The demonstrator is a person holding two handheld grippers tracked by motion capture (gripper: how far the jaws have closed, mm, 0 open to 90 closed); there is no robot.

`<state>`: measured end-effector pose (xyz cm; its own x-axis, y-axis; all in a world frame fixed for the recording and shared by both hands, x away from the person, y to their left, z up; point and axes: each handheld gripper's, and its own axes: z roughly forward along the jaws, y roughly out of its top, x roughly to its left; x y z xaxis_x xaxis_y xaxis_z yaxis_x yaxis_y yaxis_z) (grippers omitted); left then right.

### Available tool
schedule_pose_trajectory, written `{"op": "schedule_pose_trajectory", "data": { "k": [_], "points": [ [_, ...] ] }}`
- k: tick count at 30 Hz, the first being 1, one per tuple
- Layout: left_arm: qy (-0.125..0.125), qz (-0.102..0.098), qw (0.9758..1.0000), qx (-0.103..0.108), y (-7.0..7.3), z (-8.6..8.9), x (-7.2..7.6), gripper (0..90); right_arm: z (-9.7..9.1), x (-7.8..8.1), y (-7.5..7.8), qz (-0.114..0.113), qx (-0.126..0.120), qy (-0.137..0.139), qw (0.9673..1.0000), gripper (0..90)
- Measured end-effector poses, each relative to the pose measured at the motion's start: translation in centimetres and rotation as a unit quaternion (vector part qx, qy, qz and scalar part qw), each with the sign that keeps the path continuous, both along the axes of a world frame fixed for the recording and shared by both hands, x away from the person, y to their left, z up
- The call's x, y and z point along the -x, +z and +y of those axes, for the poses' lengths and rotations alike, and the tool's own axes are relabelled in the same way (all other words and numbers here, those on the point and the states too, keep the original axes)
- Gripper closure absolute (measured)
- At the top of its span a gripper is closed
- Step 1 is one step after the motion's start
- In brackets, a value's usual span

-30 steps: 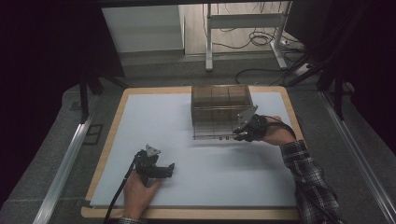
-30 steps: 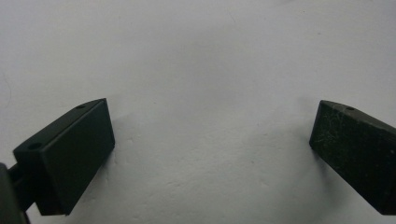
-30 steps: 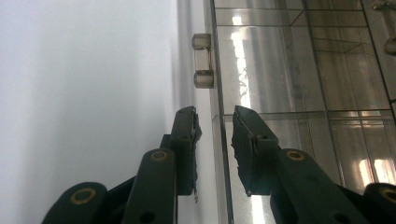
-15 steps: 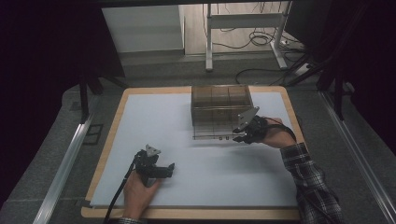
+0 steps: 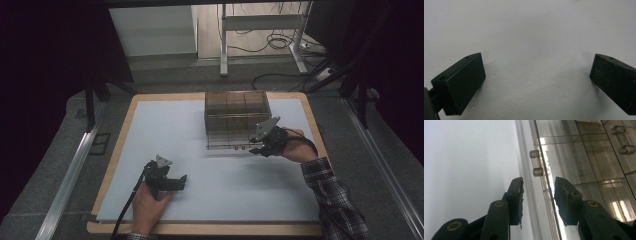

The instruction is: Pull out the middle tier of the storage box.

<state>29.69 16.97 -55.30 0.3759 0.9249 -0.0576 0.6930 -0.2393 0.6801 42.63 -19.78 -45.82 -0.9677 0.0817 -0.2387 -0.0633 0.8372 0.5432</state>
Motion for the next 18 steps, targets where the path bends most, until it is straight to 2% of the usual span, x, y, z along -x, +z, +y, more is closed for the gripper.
{"op": "schedule_pose_trajectory", "data": {
  "k": [10, 16, 18],
  "points": [
    [0.000, 0.000, 1.0000, 0.000, 0.0, 0.0, 0.0, 0.0, -0.5, 0.9, 0.2, 0.002, -0.020, -0.035, 0.9992, 47.2],
    [0.000, 0.000, 1.0000, 0.000, 0.0, 0.0, 0.0, 0.0, -1.2, 1.8, -0.4, 0.007, -0.038, -0.062, 0.9973, 39.6],
    [0.000, 0.000, 1.0000, 0.000, 0.0, 0.0, 0.0, 0.0, -1.3, 2.1, -0.6, 0.007, -0.043, -0.064, 0.9970, 37.6]
  ]
}}
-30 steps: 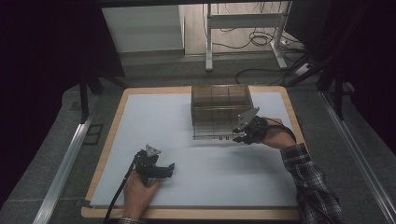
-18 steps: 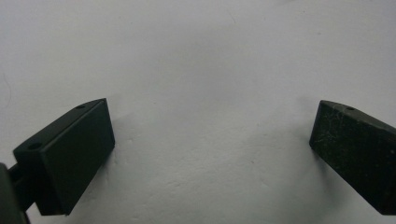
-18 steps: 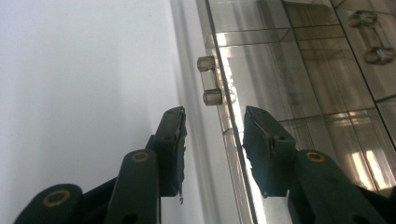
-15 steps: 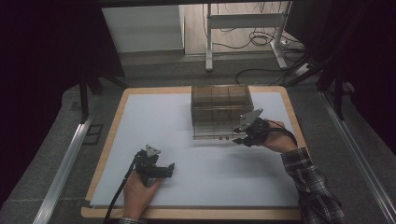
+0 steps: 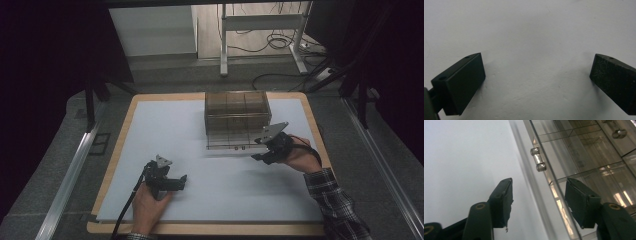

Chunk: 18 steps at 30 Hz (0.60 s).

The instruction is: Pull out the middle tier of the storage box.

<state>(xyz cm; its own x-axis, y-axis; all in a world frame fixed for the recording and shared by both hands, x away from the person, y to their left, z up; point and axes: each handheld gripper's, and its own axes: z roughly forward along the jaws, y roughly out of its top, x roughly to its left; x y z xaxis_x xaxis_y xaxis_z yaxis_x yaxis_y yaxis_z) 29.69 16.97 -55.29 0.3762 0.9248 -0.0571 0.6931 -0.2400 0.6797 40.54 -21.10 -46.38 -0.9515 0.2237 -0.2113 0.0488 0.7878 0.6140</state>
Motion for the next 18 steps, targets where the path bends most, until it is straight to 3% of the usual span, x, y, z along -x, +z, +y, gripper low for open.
{"op": "schedule_pose_trajectory", "data": {
  "k": [8, 18],
  "points": [
    [0.000, 0.000, 1.0000, 0.000, 0.0, 0.0, 0.0, 0.0, -0.7, 1.3, -0.2, 0.004, -0.025, -0.029, 0.9992, 24.5],
    [0.001, -0.001, 1.0000, 0.000, 0.0, 0.0, 0.0, 0.0, -1.6, 2.9, -0.5, 0.008, -0.050, -0.060, 0.9969, 15.5]
  ]
}}
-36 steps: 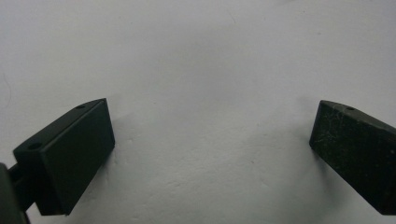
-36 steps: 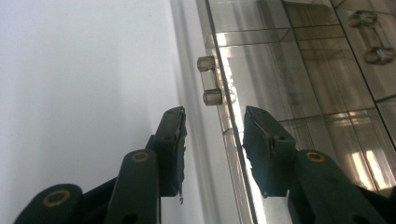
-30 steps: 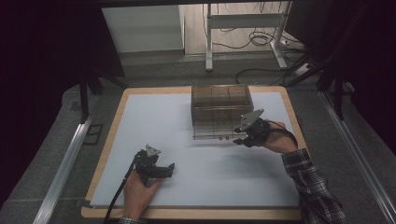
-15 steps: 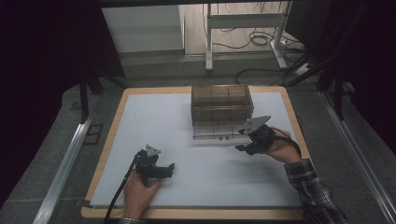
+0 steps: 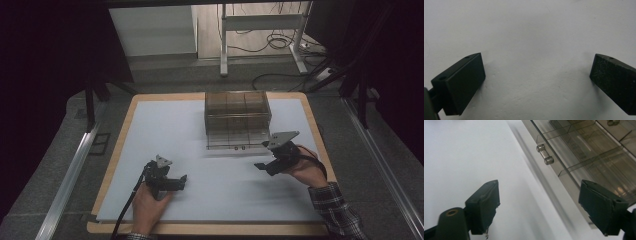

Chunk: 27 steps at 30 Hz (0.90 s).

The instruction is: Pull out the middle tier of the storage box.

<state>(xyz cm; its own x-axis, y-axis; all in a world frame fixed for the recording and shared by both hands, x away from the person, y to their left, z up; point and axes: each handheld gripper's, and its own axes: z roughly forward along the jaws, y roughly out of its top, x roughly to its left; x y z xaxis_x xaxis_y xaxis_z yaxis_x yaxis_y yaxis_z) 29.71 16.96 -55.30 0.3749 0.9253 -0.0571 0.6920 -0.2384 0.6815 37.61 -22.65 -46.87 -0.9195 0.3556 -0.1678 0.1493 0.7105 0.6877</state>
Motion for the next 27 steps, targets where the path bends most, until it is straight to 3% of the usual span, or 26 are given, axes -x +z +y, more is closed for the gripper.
{"op": "schedule_pose_trajectory", "data": {
  "k": [9, 27],
  "points": [
    [0.001, 0.001, 1.0000, 0.001, 0.0, 0.0, 0.0, 0.0, -0.9, 1.7, -1.2, 0.018, -0.014, -0.038, 0.9990, 8.7],
    [0.001, 0.000, 1.0000, 0.001, 0.0, 0.0, 0.0, 0.0, -2.5, 4.1, -4.6, 0.031, -0.020, -0.063, 0.9973, 2.0]
  ]
}}
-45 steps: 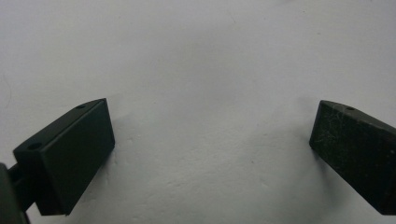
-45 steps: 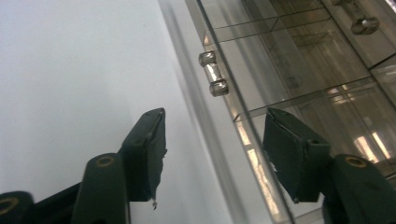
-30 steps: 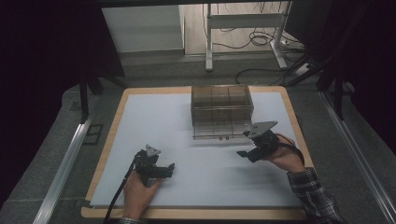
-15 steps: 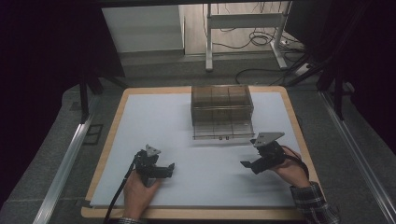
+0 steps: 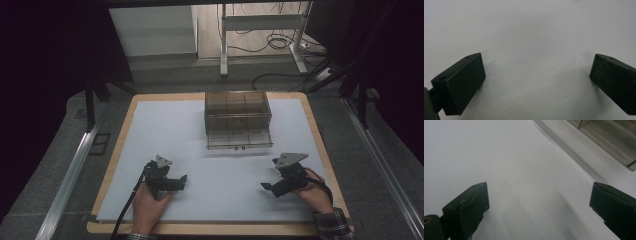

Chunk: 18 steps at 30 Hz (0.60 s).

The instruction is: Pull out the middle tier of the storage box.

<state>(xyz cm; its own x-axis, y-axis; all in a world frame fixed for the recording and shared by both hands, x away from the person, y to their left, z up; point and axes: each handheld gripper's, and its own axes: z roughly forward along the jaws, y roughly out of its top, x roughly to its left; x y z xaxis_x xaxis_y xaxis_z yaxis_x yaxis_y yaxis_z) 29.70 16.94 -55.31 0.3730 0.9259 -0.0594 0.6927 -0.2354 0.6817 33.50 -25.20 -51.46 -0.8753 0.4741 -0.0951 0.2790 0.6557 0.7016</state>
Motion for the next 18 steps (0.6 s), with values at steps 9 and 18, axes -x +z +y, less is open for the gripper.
{"op": "schedule_pose_trajectory", "data": {
  "k": [9, 18],
  "points": [
    [0.000, 0.000, 1.0000, 0.000, 0.0, 0.0, 0.0, 0.0, -0.3, 0.5, -1.5, 0.015, 0.004, -0.003, 0.9999, 1.5],
    [0.000, -0.001, 1.0000, -0.001, 0.0, 0.0, 0.0, 0.0, -0.5, 0.4, -1.9, 0.029, -0.002, -0.007, 0.9996, 0.9]
  ]
}}
